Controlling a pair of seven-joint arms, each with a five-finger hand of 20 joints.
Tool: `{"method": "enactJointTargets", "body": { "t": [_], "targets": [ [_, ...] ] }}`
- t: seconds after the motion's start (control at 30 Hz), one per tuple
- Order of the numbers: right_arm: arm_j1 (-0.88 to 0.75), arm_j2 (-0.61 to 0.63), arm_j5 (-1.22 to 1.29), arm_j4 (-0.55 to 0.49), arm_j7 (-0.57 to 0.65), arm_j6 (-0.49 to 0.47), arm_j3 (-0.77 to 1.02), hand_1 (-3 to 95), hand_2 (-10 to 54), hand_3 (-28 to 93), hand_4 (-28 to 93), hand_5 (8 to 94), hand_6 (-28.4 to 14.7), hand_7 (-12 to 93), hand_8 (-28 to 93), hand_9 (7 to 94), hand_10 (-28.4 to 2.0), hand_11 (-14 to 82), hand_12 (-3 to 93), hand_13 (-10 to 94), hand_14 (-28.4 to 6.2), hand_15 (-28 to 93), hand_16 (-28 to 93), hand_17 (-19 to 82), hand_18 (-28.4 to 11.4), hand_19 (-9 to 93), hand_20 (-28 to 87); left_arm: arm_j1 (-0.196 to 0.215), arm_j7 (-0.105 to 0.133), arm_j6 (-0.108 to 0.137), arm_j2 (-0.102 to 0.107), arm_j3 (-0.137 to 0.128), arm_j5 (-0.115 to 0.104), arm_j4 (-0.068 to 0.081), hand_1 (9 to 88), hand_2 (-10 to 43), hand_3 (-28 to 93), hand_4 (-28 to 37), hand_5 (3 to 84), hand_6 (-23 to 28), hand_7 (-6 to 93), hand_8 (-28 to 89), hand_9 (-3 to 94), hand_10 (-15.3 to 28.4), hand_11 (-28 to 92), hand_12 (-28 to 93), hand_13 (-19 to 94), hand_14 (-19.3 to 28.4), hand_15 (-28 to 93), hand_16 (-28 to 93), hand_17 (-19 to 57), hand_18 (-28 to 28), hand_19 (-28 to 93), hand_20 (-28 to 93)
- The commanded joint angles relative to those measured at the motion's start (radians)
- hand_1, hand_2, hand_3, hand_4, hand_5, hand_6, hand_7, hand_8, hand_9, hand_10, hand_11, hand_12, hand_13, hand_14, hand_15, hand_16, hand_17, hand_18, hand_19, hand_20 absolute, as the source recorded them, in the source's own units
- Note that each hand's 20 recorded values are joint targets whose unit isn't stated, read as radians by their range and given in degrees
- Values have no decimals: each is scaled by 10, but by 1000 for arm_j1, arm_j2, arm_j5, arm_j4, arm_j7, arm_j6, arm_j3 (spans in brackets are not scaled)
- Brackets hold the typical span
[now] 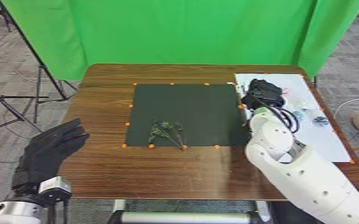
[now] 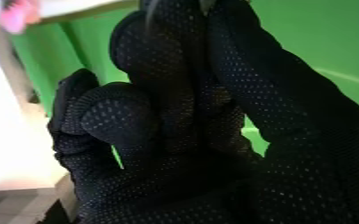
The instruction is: Arrange flowers
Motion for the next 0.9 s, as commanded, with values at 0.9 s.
{"method": "enactJointTargets", "body": {
  "t": [0.9],
  "targets": [
    [-209,33,-34,-188,-68,6,-114,504,-94,803,-263,871,-40,226,203,846,-140,449,317,728,-137,781,264,284,-284,880,351,11,-32,-9,-11,-18,10,-5,272,52,825,-125,453,135,124,-81,370,219,330,85,258,278,556,-116,-97,214,574,116]
  ]
}}
